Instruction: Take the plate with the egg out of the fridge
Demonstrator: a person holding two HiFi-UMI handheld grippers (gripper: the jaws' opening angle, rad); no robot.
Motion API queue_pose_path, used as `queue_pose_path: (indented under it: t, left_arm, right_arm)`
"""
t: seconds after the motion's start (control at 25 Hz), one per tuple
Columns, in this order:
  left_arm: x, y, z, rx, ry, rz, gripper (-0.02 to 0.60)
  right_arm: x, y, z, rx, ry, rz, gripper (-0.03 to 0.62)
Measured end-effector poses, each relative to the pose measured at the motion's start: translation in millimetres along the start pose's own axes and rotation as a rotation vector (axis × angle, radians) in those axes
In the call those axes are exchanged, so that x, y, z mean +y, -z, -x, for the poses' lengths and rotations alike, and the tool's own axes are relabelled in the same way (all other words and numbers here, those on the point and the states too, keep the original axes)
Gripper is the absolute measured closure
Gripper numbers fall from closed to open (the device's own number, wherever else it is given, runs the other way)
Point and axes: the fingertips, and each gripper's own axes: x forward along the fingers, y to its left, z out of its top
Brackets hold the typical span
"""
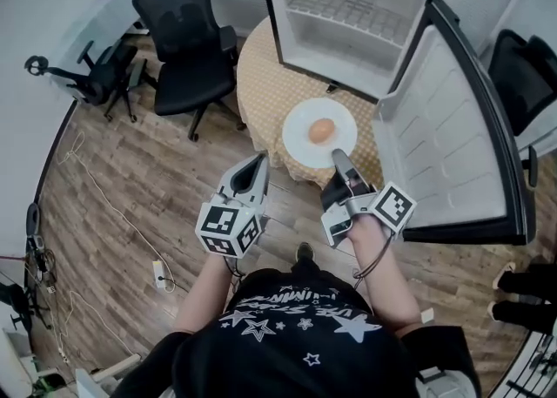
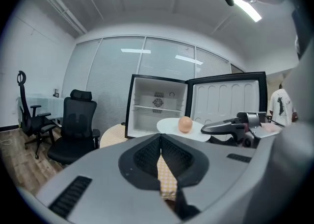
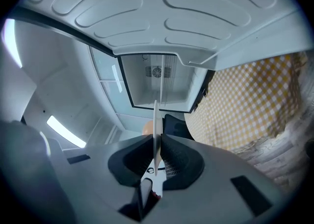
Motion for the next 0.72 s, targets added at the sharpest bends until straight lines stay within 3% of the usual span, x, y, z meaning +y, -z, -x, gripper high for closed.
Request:
queue_pose_path:
  t: [0.48, 0.72]
  left_arm:
    - [10, 26, 80, -0.014, -0.077, 0.049, 0.572]
    - [-5, 27, 130, -0.043, -0.073, 0.036, 0.572]
  right_arm:
    - [17, 54, 25, 0.035, 0.007, 0.032, 0.543]
    - [30, 79, 54, 0.021, -0.005, 0.046, 0.543]
